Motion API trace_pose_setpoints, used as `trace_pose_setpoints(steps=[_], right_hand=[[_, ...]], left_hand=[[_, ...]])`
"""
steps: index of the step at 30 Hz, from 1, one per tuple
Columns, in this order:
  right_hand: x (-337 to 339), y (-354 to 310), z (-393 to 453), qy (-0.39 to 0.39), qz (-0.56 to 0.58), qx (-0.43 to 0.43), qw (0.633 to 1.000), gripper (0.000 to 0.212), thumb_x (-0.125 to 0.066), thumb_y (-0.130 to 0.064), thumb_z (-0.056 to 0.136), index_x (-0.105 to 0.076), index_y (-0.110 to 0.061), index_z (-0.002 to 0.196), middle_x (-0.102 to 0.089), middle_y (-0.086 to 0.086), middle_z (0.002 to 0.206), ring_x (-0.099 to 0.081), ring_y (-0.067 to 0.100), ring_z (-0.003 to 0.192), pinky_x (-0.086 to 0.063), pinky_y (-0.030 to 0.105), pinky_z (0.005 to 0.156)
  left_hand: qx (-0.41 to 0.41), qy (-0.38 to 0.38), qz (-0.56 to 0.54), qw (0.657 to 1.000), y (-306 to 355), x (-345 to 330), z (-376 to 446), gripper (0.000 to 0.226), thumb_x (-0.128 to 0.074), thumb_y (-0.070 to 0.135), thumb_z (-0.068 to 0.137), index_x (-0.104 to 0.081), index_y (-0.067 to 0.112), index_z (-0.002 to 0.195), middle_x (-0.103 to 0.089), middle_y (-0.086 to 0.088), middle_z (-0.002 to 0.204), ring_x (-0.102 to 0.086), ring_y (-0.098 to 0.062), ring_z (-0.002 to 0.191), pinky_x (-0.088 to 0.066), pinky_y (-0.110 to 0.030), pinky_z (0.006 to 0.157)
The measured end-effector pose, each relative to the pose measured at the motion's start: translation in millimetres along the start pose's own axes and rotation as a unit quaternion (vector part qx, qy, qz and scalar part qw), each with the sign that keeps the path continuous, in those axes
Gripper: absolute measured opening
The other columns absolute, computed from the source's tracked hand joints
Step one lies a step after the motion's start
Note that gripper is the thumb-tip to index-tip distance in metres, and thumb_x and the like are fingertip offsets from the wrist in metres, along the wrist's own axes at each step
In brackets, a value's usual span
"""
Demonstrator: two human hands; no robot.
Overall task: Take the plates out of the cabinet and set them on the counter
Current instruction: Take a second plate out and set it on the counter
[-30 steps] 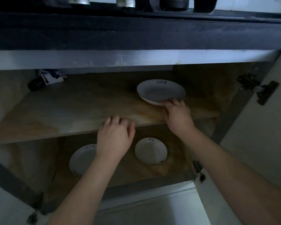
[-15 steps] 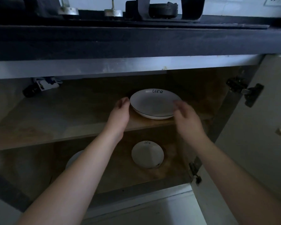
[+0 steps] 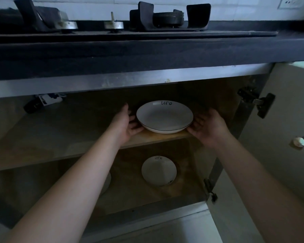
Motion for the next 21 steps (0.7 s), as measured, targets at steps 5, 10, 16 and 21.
trace_pose_setpoints(steps=[5, 10, 16, 21], right_hand=[[1, -1, -7, 0.01, -0.047, -0.031, 0.998, 0.051, -0.034, -0.042, 0.101, -0.043, -0.012, 0.142, -0.051, 0.011, 0.139, -0.054, 0.026, 0.114, -0.047, 0.048, 0.087], [-1, 3, -11, 0.01, -0.105, -0.046, 0.993, 0.05, -0.035, -0.036, 0.1, -0.043, -0.01, 0.141, -0.049, 0.011, 0.14, -0.049, 0.026, 0.123, -0.044, 0.047, 0.084], [-1, 9, -16, -0.012, -0.109, -0.06, 0.992, 0.053, -0.036, -0.039, 0.099, -0.041, -0.009, 0.143, -0.051, 0.015, 0.136, -0.054, 0.029, 0.113, -0.046, 0.044, 0.075], [3, 14, -18, -0.015, -0.12, -0.061, 0.991, 0.051, -0.035, -0.04, 0.1, -0.043, -0.011, 0.141, -0.052, 0.014, 0.136, -0.056, 0.029, 0.108, -0.047, 0.043, 0.072]], left_hand=[[0.048, -0.008, 0.017, 0.999, 4, 11, -4, 0.057, -0.045, 0.052, 0.096, -0.047, 0.012, 0.136, -0.055, -0.014, 0.117, -0.058, -0.037, 0.088, -0.059, -0.055, 0.056], [0.065, -0.028, 0.083, 0.994, 7, 16, -15, 0.045, -0.048, 0.045, 0.098, -0.054, 0.01, 0.126, -0.054, -0.017, 0.125, -0.06, -0.036, 0.094, -0.06, -0.051, 0.057], [0.064, -0.035, 0.095, 0.993, 4, 17, -28, 0.05, -0.046, 0.044, 0.099, -0.048, 0.009, 0.135, -0.047, -0.019, 0.139, -0.06, -0.034, 0.105, -0.061, -0.048, 0.057], [0.058, -0.041, 0.074, 0.995, -2, 27, -41, 0.053, -0.044, 0.042, 0.1, -0.043, 0.009, 0.142, -0.046, -0.018, 0.145, -0.057, -0.034, 0.116, -0.062, -0.051, 0.064]])
Point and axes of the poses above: each hand's wrist, its own z-axis towards the middle knuckle, its own x-axis out of the back of the hand, y = z × x, the point moved 7 cm from there along z, towards the middle knuckle
